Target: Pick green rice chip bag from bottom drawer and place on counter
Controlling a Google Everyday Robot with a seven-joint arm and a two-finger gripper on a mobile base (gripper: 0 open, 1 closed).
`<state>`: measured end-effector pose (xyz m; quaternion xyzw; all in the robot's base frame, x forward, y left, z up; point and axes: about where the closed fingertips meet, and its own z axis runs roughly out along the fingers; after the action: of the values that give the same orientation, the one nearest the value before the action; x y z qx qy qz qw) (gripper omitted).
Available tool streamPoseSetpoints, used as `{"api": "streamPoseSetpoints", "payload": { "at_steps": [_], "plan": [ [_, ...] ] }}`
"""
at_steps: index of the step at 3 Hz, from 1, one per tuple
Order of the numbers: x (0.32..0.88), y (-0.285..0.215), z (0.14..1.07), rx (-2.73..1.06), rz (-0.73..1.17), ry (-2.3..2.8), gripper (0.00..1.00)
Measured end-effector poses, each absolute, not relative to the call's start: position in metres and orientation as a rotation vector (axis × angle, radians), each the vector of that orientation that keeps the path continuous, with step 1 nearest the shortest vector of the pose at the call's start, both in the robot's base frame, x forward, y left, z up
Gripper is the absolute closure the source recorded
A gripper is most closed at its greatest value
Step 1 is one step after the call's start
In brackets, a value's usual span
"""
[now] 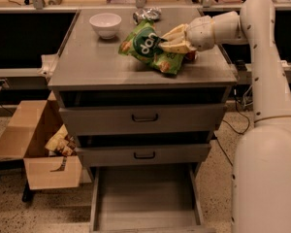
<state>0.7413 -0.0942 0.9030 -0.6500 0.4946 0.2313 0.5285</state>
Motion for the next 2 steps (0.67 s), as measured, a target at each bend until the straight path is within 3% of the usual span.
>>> {"api": "streamPoseSetpoints", "payload": {
  "at_steps": [1, 2],
  "plan": [
    [0.7600, -0.0967, 0.8990, -1.538, 0.527, 1.205, 1.00],
    [0.7631, -0.0987, 0.9022, -1.529, 0.515, 1.204, 0.83]
  ]
}}
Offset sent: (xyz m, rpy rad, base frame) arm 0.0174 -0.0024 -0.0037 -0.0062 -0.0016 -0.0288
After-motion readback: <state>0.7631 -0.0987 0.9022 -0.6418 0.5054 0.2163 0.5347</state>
